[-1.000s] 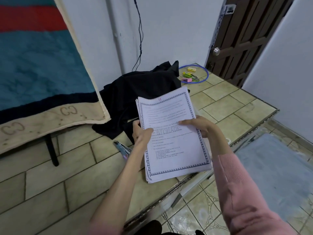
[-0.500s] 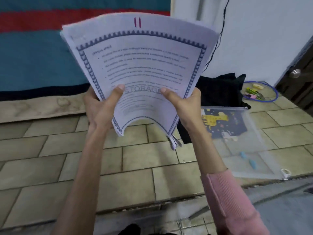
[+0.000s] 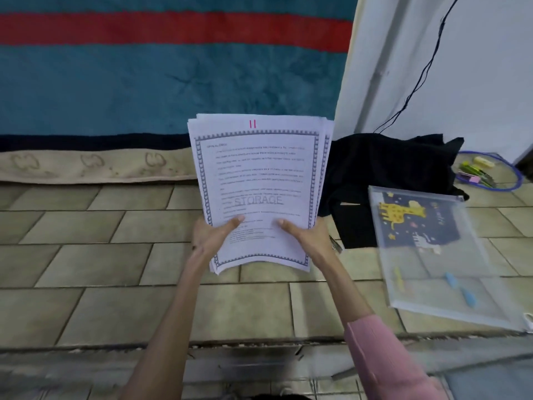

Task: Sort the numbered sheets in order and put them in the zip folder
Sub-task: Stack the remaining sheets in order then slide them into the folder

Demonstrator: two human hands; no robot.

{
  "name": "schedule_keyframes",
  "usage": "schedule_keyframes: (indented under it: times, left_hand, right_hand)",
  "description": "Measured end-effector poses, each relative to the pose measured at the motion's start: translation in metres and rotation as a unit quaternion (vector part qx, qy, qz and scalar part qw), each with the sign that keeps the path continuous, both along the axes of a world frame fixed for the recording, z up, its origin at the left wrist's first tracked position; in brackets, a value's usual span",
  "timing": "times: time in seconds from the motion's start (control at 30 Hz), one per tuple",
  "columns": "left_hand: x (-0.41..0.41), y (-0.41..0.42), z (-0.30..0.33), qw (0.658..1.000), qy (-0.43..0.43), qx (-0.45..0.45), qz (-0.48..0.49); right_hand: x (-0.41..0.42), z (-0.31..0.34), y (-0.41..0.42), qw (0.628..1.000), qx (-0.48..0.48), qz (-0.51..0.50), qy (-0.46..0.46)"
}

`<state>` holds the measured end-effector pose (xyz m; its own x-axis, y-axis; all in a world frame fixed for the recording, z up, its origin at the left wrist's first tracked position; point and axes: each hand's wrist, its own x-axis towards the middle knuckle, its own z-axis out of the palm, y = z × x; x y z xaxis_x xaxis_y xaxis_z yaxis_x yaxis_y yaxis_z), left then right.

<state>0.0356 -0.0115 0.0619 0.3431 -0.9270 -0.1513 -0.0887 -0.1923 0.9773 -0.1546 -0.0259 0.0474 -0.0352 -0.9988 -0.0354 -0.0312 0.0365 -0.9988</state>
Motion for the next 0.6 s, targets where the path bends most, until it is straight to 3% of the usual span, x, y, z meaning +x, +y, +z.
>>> schedule_keyframes:
  times: [0.1, 0.23, 0.3, 0.37, 0.4, 0.5, 0.6]
  left_hand:
    - [0.002, -0.005, 0.004, 1.0, 0.013, 0.012, -0.005]
    - [-0.008, -0.001, -0.023, 0.999, -0.032, 0.018, -0.013]
    - [-0.018, 0.005, -0.049, 0.991, -0.121, 0.063, -0.009]
    - [-0.024, 0.011, -0.073, 0.959, -0.264, 0.099, -0.014]
    - [-0.026, 0.012, -0.08, 0.943, -0.316, 0.105, -0.019]
    - [-0.029, 0.009, -0.078, 0.903, -0.393, 0.176, -0.011]
    - [-0.043, 0.002, -0.056, 0.882, -0.431, 0.191, 0.011]
  right_hand:
    - [-0.001, 0.013, -0.004, 0.998, -0.034, -0.028, 0.044]
    - [0.0, -0.018, 0.003, 0.974, 0.016, -0.1, 0.203]
    - [0.007, -0.045, 0.011, 0.923, 0.045, -0.053, 0.378]
    - [0.011, -0.067, 0.021, 0.842, 0.069, -0.037, 0.534]
    - [0.014, -0.074, 0.024, 0.822, 0.071, -0.044, 0.564]
    - [0.017, -0.073, 0.029, 0.811, 0.083, -0.016, 0.579]
    - [0.007, -0.064, 0.02, 0.836, 0.041, -0.037, 0.546]
